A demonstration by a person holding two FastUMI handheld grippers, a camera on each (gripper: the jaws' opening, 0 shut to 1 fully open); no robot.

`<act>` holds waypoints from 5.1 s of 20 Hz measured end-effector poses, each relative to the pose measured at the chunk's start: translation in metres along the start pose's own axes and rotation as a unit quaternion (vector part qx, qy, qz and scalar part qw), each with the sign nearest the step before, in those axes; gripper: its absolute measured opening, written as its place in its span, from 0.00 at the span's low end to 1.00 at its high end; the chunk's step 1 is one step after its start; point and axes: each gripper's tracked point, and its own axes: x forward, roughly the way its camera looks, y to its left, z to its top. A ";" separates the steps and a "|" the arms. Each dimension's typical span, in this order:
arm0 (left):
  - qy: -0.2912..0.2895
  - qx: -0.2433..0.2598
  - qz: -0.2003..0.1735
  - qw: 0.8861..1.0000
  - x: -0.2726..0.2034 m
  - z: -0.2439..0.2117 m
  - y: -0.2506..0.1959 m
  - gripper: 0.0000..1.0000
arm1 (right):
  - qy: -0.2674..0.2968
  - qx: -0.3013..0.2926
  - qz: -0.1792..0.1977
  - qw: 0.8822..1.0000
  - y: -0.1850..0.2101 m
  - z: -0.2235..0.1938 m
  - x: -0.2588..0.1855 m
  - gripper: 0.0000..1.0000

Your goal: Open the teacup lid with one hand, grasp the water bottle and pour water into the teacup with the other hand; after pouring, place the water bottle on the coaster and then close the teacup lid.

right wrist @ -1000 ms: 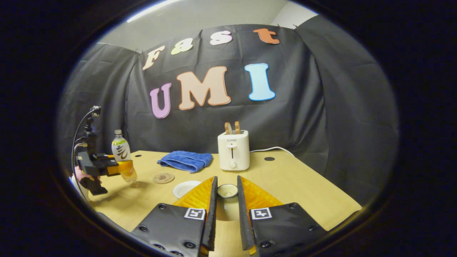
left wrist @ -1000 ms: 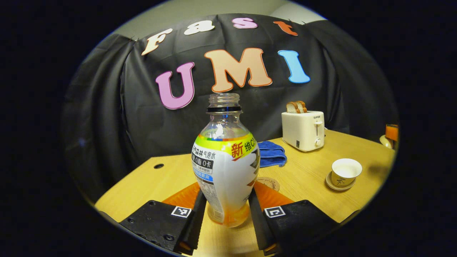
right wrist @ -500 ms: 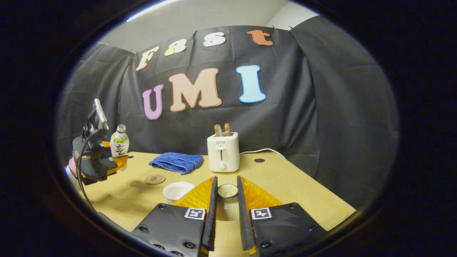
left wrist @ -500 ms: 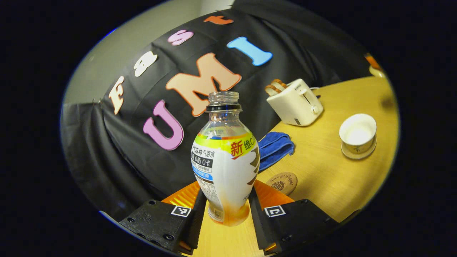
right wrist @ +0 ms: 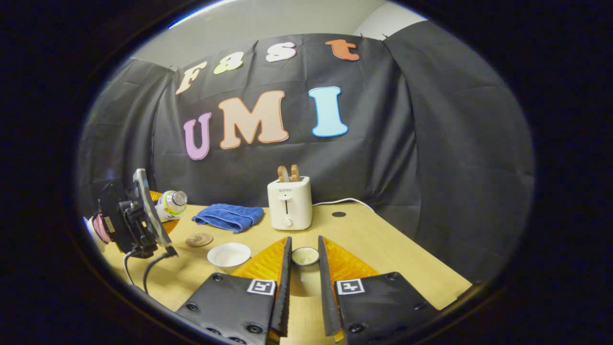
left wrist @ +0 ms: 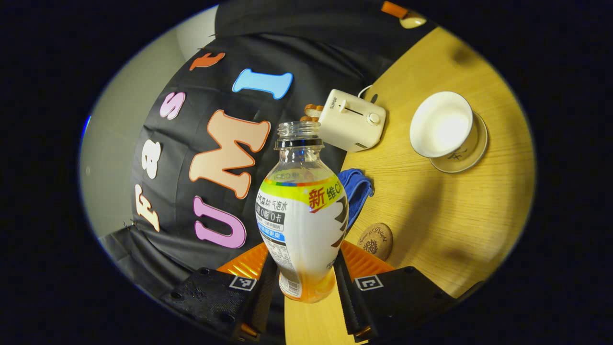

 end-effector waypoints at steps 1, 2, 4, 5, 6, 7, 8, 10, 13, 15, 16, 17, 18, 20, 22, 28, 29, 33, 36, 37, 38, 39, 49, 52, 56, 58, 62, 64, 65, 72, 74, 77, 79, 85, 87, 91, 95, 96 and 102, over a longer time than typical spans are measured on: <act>0.000 0.019 -0.002 1.000 0.001 0.002 -0.001 0.59 | 0.000 0.000 0.000 1.000 0.000 0.000 0.001 0.33; 0.002 0.036 -0.003 0.999 0.004 0.001 -0.001 0.58 | 0.001 -0.001 0.000 1.000 0.001 -0.001 0.002 0.33; -0.001 0.065 -0.002 0.998 0.007 0.006 0.000 0.58 | 0.002 -0.003 0.000 1.000 0.000 -0.002 0.002 0.33; 0.000 0.080 0.000 0.997 0.005 0.004 0.000 0.58 | 0.003 -0.003 0.000 1.000 0.001 -0.002 0.002 0.33; 0.000 0.095 0.000 0.996 0.004 0.004 0.001 0.58 | 0.004 -0.004 0.001 1.000 0.002 -0.002 0.002 0.33; 0.000 0.109 0.001 0.994 0.004 0.005 0.002 0.58 | 0.005 -0.004 0.001 1.000 0.002 -0.004 0.003 0.33; 0.001 0.124 0.000 0.992 0.004 0.006 0.002 0.58 | 0.005 -0.005 0.002 1.000 0.003 -0.004 0.003 0.33; 0.004 0.155 -0.008 0.988 0.004 0.007 0.000 0.55 | 0.006 -0.009 0.001 1.000 0.003 -0.005 0.004 0.32; 0.004 0.203 -0.017 0.979 0.009 0.010 -0.006 0.55 | 0.010 -0.011 0.003 1.000 0.005 -0.007 0.004 0.32; 0.005 0.232 -0.022 0.972 0.012 0.012 -0.010 0.56 | 0.011 -0.011 0.004 1.000 0.006 -0.008 0.005 0.33; 0.005 0.243 -0.024 0.970 0.011 0.010 -0.012 0.56 | 0.012 -0.012 0.004 1.000 0.006 -0.008 0.005 0.33; 0.005 0.254 -0.025 0.967 0.010 0.011 -0.013 0.56 | 0.012 -0.013 0.004 1.000 0.006 -0.009 0.006 0.32; 0.004 0.264 -0.025 0.964 0.011 0.012 -0.013 0.56 | 0.013 -0.014 0.004 1.000 0.006 -0.009 0.006 0.33; 0.003 0.283 -0.026 0.959 0.009 0.015 -0.013 0.55 | 0.015 -0.016 0.004 1.000 0.007 -0.012 0.006 0.32; 0.000 0.297 -0.026 0.955 0.008 0.019 -0.013 0.55 | 0.017 -0.019 0.005 1.000 0.008 -0.012 0.006 0.32; -0.003 0.329 -0.023 0.944 0.009 0.028 -0.011 0.55 | 0.022 -0.028 0.010 0.999 0.014 -0.016 0.007 0.32; -0.002 0.336 -0.023 0.941 0.009 0.028 -0.011 0.55 | 0.022 -0.030 0.011 0.999 0.014 -0.016 0.008 0.32; -0.001 0.362 -0.027 0.932 0.009 0.031 -0.009 0.55 | 0.024 -0.033 0.013 0.999 0.016 -0.018 0.007 0.33; 0.001 0.380 -0.029 0.924 0.011 0.032 -0.006 0.55 | 0.025 -0.037 0.014 0.999 0.018 -0.018 0.007 0.33; 0.002 0.384 -0.031 0.923 0.011 0.032 -0.006 0.56 | 0.024 -0.038 0.013 0.999 0.017 -0.019 0.007 0.33; 0.004 0.388 -0.033 0.921 0.011 0.032 -0.006 0.56 | 0.024 -0.039 0.012 0.999 0.017 -0.018 0.007 0.33; 0.004 0.393 -0.034 0.919 0.011 0.033 -0.006 0.56 | 0.024 -0.040 0.012 0.999 0.017 -0.018 0.008 0.33; -0.005 0.278 -0.063 0.958 0.010 0.022 -0.017 0.55 | 0.024 -0.035 0.010 0.999 0.016 -0.019 0.008 0.33; -0.006 0.164 -0.092 0.982 0.004 0.013 -0.024 0.55 | 0.029 -0.033 0.010 0.999 0.016 -0.022 0.009 0.33; -0.017 -0.001 -0.099 0.995 -0.003 0.008 -0.007 0.54 | 0.033 -0.038 0.013 0.999 0.020 -0.026 0.010 0.33; -0.025 -0.086 -0.101 0.991 -0.004 0.006 0.001 0.58 | 0.037 -0.039 0.015 0.998 0.022 -0.030 0.012 0.33; -0.040 -0.225 -0.080 0.970 -0.001 -0.002 0.020 0.54 | 0.041 -0.043 0.015 0.998 0.024 -0.034 0.014 0.33; -0.047 -0.300 -0.072 0.950 0.007 -0.010 0.026 0.54 | 0.040 -0.043 0.014 0.998 0.024 -0.034 0.015 0.33; -0.050 -0.342 -0.074 0.936 0.011 -0.013 0.026 0.54 | 0.040 -0.042 0.013 0.998 0.023 -0.035 0.015 0.33; -0.077 -0.514 -0.079 0.851 0.033 -0.020 0.029 0.54 | 0.046 -0.047 0.008 0.998 0.018 -0.041 0.020 0.33; -0.087 -0.540 -0.087 0.833 0.039 -0.013 0.024 0.54 | 0.051 -0.048 0.006 0.998 0.016 -0.046 0.022 0.33; -0.084 -0.559 -0.102 0.819 0.044 -0.008 0.009 0.54 | 0.057 -0.050 0.006 0.997 0.015 -0.052 0.027 0.33; -0.081 -0.563 -0.112 0.815 0.044 -0.011 -0.002 0.55 | 0.060 -0.053 0.003 0.997 0.013 -0.055 0.028 0.33; -0.067 -0.561 -0.119 0.816 0.055 -0.017 -0.015 0.56 | 0.060 -0.048 0.005 0.997 0.012 -0.056 0.032 0.33; -0.061 -0.561 -0.120 0.817 0.057 -0.021 -0.020 0.58 | 0.061 -0.047 0.006 0.997 0.012 -0.058 0.033 0.33; -0.058 -0.561 -0.122 0.817 0.059 -0.021 -0.023 0.62 | 0.060 -0.048 0.007 0.997 0.013 -0.059 0.033 0.33; -0.061 -0.564 -0.121 0.815 0.059 -0.022 -0.024 0.65 | 0.057 -0.047 0.006 0.997 0.012 -0.055 0.033 0.32; -0.060 -0.564 -0.122 0.814 0.059 -0.023 -0.025 0.67 | 0.055 -0.046 0.006 0.997 0.011 -0.054 0.033 0.33; -0.063 -0.564 -0.114 0.815 0.057 -0.021 -0.023 0.80 | 0.051 -0.044 0.006 0.998 0.011 -0.052 0.031 0.33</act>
